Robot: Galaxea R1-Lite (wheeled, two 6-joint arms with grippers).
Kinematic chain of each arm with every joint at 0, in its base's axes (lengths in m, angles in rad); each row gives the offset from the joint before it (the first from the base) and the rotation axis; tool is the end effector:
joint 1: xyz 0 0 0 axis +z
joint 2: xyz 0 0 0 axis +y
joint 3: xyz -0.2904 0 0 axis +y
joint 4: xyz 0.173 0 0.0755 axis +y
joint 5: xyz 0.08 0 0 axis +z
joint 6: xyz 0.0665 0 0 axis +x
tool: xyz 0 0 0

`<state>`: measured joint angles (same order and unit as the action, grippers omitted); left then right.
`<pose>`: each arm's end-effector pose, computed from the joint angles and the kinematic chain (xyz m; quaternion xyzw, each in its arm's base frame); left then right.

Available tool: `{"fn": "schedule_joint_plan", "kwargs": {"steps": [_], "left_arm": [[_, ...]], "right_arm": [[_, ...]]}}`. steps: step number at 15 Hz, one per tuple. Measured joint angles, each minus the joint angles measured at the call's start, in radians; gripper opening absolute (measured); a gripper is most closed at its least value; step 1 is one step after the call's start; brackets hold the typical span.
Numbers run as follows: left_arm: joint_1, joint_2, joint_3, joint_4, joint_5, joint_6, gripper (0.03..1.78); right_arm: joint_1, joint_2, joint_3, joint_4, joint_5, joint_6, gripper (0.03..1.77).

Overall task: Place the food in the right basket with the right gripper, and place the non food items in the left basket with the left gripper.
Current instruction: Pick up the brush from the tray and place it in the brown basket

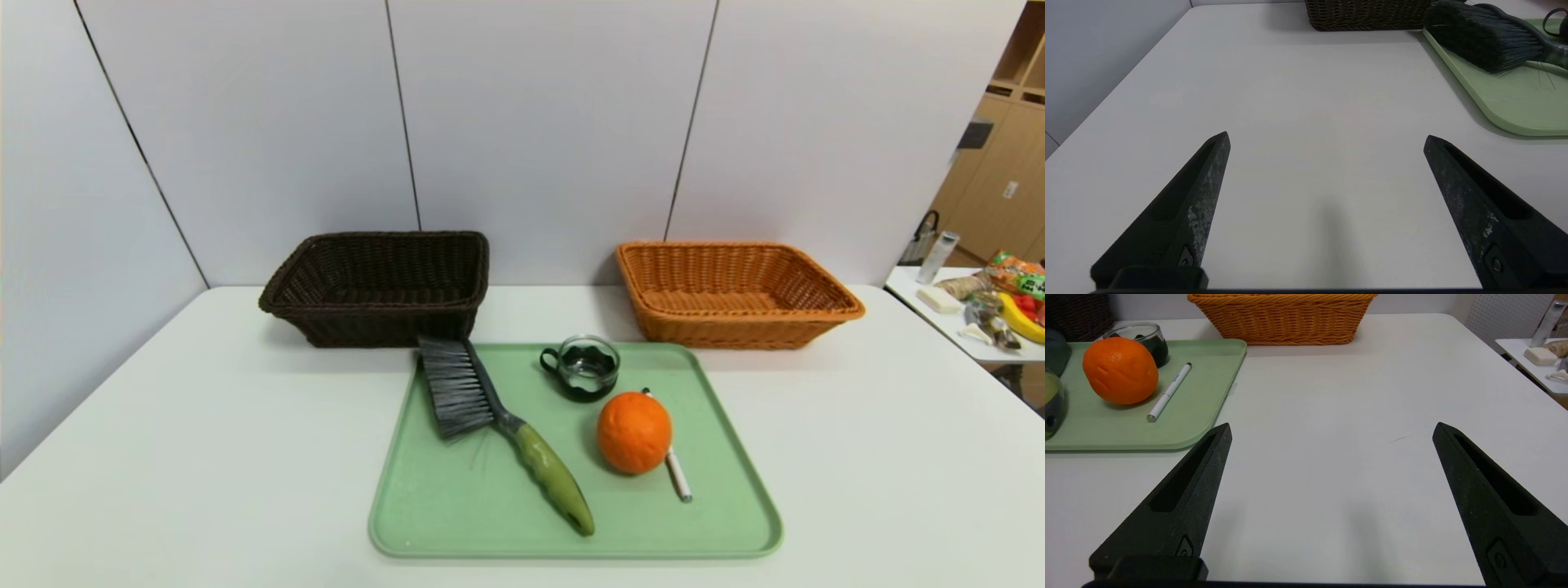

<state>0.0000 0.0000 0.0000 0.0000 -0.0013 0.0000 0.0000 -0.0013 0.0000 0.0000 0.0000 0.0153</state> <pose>0.0291 -0.0001 0.0755 0.0000 0.0000 -0.0006 1.0000 0.0290 0.0000 0.0755 0.0076 -0.0006 0.0000 1.0000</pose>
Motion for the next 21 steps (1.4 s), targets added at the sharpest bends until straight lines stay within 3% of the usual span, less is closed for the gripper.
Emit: {"fn": "schedule_joint_plan", "kwargs": {"steps": [17, 19, 21], "left_arm": [[0.0, 0.0, -0.011, 0.015, 0.0, 0.024, 1.69], [0.0, 0.0, -0.064, 0.077, 0.001, 0.027, 1.69], [0.0, 0.001, -0.162, 0.208, -0.003, 0.027, 1.69]], "right_arm": [[0.0, 0.0, 0.0, -0.004, 0.006, -0.02, 1.7], [0.0, 0.0, -0.003, 0.004, 0.009, -0.028, 1.7], [0.0, 0.001, -0.024, 0.031, 0.016, -0.033, 1.7]]}}
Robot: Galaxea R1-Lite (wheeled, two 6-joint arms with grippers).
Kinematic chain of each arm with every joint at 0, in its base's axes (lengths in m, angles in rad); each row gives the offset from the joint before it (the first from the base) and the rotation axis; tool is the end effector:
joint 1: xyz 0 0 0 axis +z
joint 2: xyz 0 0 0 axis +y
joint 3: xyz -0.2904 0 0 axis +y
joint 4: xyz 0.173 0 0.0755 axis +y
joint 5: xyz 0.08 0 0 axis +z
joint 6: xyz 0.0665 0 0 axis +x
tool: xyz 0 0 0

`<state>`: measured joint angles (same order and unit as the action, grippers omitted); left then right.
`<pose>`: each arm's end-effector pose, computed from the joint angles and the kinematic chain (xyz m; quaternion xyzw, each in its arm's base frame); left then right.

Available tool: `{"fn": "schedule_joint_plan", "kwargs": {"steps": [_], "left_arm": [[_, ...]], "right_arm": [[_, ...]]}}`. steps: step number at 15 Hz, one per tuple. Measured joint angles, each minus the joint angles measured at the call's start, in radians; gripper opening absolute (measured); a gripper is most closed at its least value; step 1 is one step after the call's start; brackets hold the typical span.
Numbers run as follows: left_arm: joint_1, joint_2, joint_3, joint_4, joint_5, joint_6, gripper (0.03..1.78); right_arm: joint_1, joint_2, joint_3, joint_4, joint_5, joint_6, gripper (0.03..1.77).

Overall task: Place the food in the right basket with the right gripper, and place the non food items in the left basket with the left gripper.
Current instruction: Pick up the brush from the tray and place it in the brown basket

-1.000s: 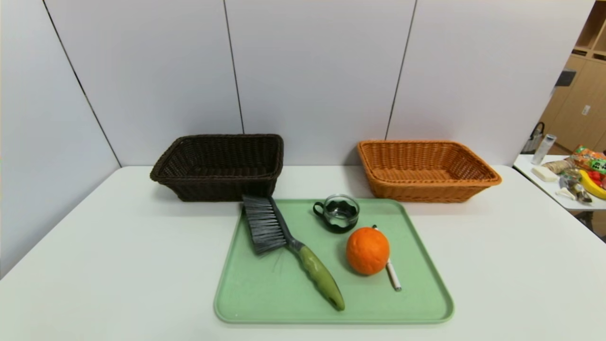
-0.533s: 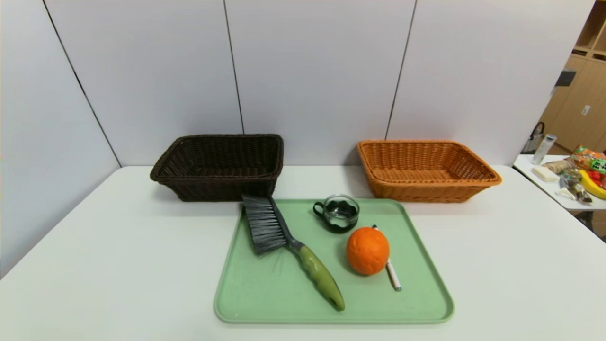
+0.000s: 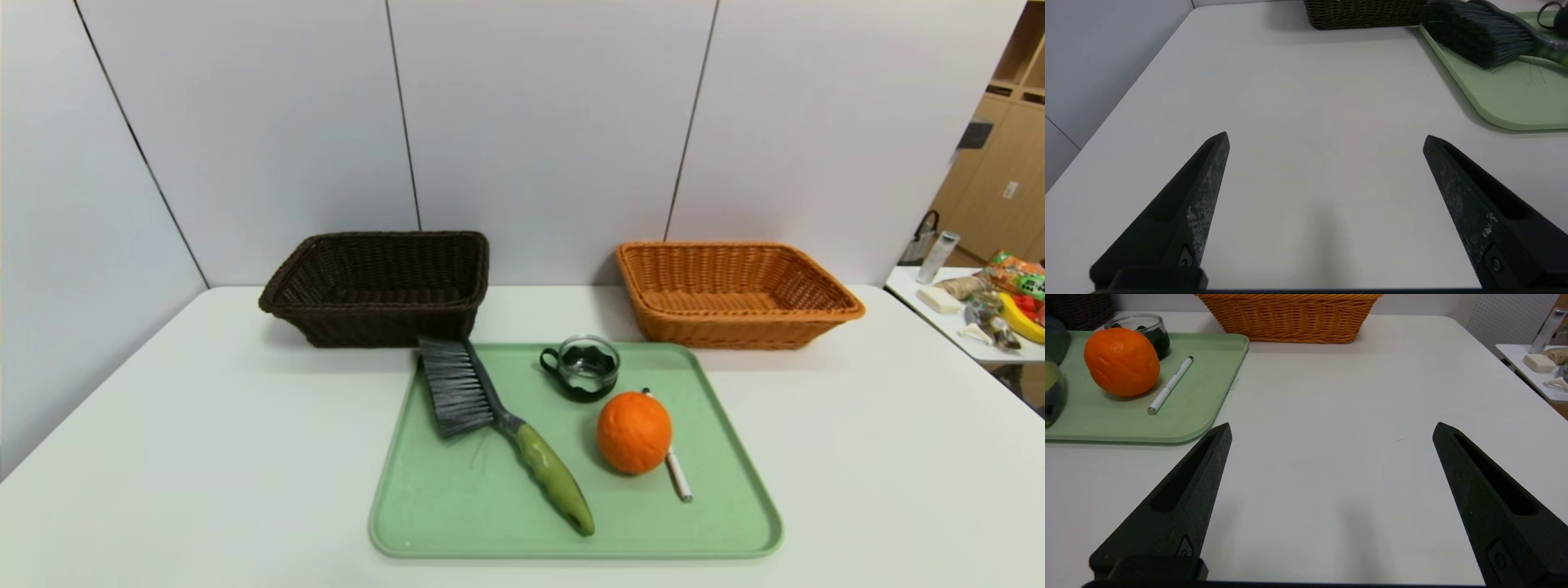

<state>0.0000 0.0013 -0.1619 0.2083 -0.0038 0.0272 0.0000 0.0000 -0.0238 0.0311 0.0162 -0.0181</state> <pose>0.0146 -0.0003 0.0956 0.0136 0.0238 -0.0022 0.9996 0.0272 0.0011 0.0785 -0.0090 0.0036 0.0081 0.9999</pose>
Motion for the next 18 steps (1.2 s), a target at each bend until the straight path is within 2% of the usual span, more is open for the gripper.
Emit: {"fn": "schedule_joint_plan", "kwargs": {"steps": [2, 4, 8, 13, 18], "left_arm": [[-0.001, 0.024, -0.096, 0.146, -0.001, 0.0, 1.69], [0.0, 0.08, -0.16, 0.197, 0.0, -0.001, 1.69], [0.001, 0.273, -0.279, 0.201, -0.014, -0.003, 1.69], [0.001, 0.585, -0.442, 0.206, -0.026, -0.005, 1.69], [-0.025, 0.911, -0.611, 0.222, -0.046, -0.005, 1.69]], "right_arm": [[0.0, 0.014, -0.066, 0.05, 0.026, 0.012, 1.7], [0.0, 0.063, -0.143, 0.134, 0.04, 0.019, 1.7], [0.015, 0.258, -0.274, 0.179, 0.05, 0.023, 1.7], [0.024, 0.596, -0.489, 0.233, 0.064, 0.027, 1.7], [0.027, 0.883, -0.706, 0.283, 0.073, 0.077, 1.7]]}}
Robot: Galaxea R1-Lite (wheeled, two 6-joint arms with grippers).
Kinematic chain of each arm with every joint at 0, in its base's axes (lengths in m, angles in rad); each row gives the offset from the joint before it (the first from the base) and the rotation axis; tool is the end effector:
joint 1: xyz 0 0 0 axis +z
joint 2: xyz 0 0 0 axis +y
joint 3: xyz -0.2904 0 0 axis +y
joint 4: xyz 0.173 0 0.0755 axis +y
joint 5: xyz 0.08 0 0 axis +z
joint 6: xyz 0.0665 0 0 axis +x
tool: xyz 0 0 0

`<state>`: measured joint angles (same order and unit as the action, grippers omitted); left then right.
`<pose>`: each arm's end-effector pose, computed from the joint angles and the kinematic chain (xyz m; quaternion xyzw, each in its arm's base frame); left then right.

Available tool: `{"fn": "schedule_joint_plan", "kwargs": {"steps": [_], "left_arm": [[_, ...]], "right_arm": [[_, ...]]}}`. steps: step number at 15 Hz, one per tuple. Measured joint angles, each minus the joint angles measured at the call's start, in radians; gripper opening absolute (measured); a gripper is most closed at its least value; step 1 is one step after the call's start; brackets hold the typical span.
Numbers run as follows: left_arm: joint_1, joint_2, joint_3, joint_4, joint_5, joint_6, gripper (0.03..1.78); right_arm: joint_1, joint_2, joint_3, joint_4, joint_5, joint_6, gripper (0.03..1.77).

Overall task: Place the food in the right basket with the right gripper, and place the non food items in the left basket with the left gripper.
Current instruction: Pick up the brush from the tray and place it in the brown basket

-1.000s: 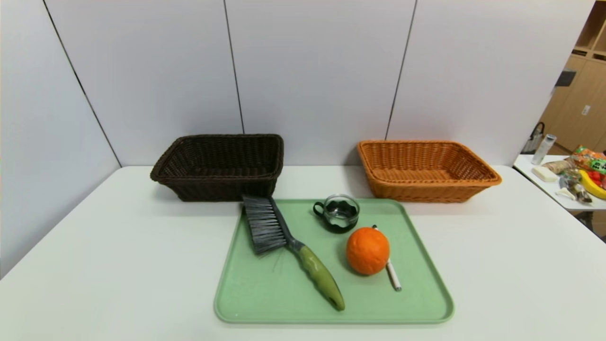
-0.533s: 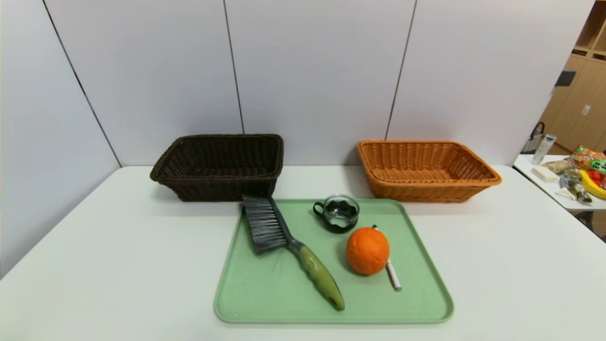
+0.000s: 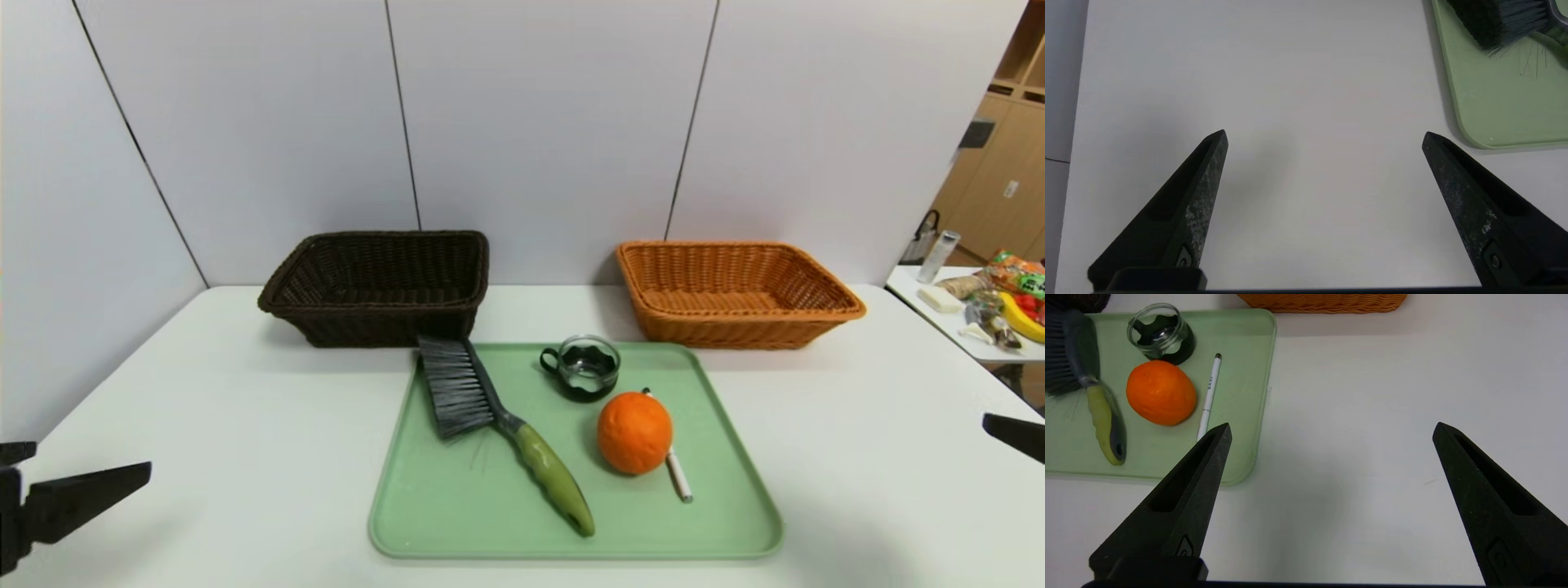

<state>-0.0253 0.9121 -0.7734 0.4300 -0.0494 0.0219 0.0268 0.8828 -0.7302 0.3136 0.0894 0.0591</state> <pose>0.1273 -0.0065 0.2017 0.0071 0.2801 -0.0389 0.9592 0.1285 0.0094 0.2069 0.0359 0.2325 0.0497 0.9707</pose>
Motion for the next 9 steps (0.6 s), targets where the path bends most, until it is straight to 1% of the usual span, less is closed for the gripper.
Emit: {"fn": "schedule_joint_plan", "kwargs": {"steps": [2, 3, 6, 8, 9], "left_arm": [[-0.06, 0.103, -0.065, 0.014, -0.004, -0.032, 1.69], [-0.1, 0.143, -0.101, 0.034, -0.002, -0.071, 1.69], [-0.231, 0.245, -0.218, 0.139, 0.001, -0.21, 1.69], [-0.309, 0.319, -0.277, 0.159, 0.017, -0.288, 1.69], [-0.341, 0.349, -0.295, 0.16, 0.031, -0.309, 1.69]], "right_arm": [[0.0, 0.082, -0.06, 0.03, 0.006, 0.016, 1.7], [0.001, 0.12, -0.084, 0.037, 0.011, 0.018, 1.7], [0.006, 0.219, -0.133, 0.049, 0.034, 0.02, 1.7], [0.029, 0.283, -0.158, 0.049, 0.044, 0.021, 1.7], [0.048, 0.311, -0.17, 0.049, 0.046, 0.023, 1.7]]}}
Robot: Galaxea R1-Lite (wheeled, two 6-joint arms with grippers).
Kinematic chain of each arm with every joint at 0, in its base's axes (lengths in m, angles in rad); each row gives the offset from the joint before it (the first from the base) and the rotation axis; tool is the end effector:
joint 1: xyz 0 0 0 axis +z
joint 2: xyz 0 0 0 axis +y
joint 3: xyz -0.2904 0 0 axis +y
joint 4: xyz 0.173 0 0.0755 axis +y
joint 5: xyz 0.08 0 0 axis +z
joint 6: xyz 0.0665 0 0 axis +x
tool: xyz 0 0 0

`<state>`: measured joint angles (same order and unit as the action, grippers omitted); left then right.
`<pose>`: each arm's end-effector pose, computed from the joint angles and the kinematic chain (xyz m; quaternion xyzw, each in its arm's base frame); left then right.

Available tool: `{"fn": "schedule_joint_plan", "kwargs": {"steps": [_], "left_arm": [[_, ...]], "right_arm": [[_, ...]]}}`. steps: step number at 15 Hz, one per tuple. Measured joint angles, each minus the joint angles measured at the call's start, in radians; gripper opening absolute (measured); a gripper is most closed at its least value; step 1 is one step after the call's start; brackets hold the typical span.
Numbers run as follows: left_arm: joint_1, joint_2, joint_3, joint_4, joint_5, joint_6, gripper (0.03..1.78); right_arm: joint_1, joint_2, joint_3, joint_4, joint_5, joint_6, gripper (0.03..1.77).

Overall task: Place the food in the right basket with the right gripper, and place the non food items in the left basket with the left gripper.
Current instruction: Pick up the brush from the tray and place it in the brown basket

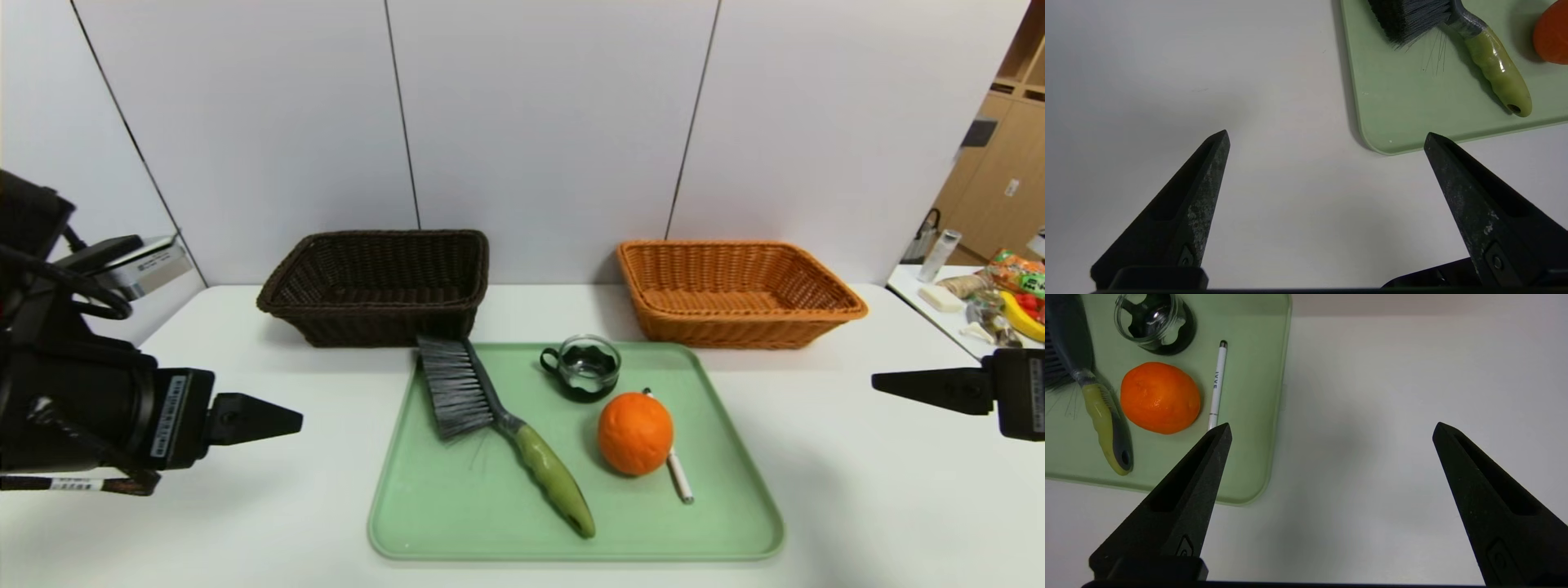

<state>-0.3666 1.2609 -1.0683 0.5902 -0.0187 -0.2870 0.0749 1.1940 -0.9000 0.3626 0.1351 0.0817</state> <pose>0.1858 -0.0727 0.2142 -0.0644 0.3972 -0.1214 0.9074 0.1949 0.0236 0.2031 0.0481 0.3261 0.0860 0.9402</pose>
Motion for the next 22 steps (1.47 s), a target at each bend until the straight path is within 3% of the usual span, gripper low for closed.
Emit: {"fn": "schedule_joint_plan", "kwargs": {"steps": [6, 10, 14, 18, 22], "left_arm": [[-0.21, 0.204, -0.148, 0.001, 0.099, -0.169, 1.69], [-0.347, 0.314, -0.253, -0.003, 0.118, -0.336, 1.69], [-0.464, 0.409, -0.324, 0.001, 0.207, -0.381, 1.69], [-0.51, 0.536, -0.402, 0.041, 0.263, -0.409, 1.69], [-0.53, 0.682, -0.574, 0.177, 0.3, -0.492, 1.69]], "right_arm": [[0.109, 0.116, -0.071, -0.001, -0.001, 0.029, 1.7], [0.118, 0.15, -0.08, -0.001, -0.005, 0.04, 1.7], [0.119, 0.167, -0.082, -0.01, -0.005, 0.04, 1.7], [0.12, 0.184, -0.081, -0.01, -0.004, 0.047, 1.7], [0.119, 0.204, -0.078, -0.011, -0.004, 0.051, 1.7]]}}
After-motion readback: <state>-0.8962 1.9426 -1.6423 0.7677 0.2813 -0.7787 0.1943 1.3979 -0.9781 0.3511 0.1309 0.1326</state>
